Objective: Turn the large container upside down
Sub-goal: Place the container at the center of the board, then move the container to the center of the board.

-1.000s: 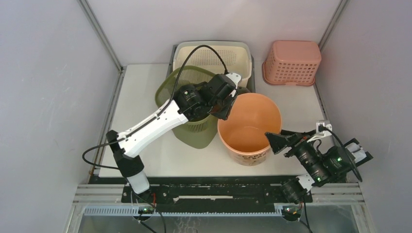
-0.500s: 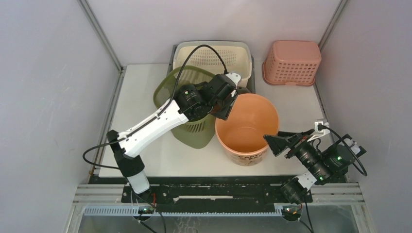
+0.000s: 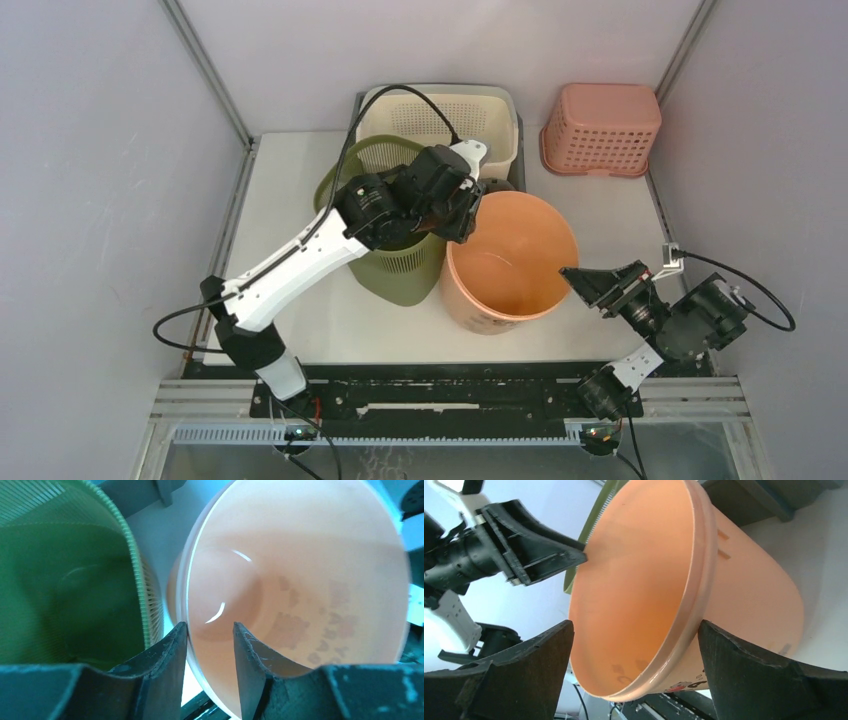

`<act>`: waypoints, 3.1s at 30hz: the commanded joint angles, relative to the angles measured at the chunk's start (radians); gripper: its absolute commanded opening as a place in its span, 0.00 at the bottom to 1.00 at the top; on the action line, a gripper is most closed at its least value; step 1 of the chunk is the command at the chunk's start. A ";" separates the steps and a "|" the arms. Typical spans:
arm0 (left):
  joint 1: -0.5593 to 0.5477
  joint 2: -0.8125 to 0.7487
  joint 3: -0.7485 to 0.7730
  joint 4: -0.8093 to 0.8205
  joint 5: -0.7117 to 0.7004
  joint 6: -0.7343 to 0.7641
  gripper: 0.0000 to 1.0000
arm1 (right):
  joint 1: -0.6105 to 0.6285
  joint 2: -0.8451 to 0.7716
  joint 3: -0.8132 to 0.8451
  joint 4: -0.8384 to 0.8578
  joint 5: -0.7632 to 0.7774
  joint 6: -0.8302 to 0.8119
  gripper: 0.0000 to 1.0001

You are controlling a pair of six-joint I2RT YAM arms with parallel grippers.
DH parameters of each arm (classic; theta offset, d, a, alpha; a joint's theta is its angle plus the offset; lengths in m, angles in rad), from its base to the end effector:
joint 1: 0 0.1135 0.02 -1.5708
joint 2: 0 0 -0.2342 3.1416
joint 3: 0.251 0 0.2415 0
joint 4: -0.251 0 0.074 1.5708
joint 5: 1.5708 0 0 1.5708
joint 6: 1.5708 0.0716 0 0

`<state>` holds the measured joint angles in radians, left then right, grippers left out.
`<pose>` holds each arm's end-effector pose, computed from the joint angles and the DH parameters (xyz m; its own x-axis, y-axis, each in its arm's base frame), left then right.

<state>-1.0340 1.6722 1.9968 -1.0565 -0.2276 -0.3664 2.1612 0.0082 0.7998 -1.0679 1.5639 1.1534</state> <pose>0.1945 -0.2953 0.3819 -0.5882 0.3060 -0.7486 0.5791 0.8055 -0.1257 0.0711 0.0226 0.3037 -0.4333 0.6352 -0.6394 -0.3583 0.5296 0.7689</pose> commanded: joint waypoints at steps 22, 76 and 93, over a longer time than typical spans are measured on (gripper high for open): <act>-0.014 -0.090 -0.087 0.147 0.153 -0.051 0.42 | -0.152 -0.051 0.153 -0.327 -0.071 0.219 1.00; 0.585 -0.437 -0.372 0.028 -0.121 -0.013 0.94 | -1.723 1.013 0.700 0.132 -1.498 -0.758 0.85; 0.730 -0.307 -0.445 0.084 -0.189 0.027 0.64 | -1.736 0.921 0.541 0.103 -1.583 -0.781 0.75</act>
<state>-0.3309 1.3640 1.5719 -1.0065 -0.3916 -0.3614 0.4267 0.9627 1.3399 -0.9627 0.0204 0.3832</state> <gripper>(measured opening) 0.742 0.795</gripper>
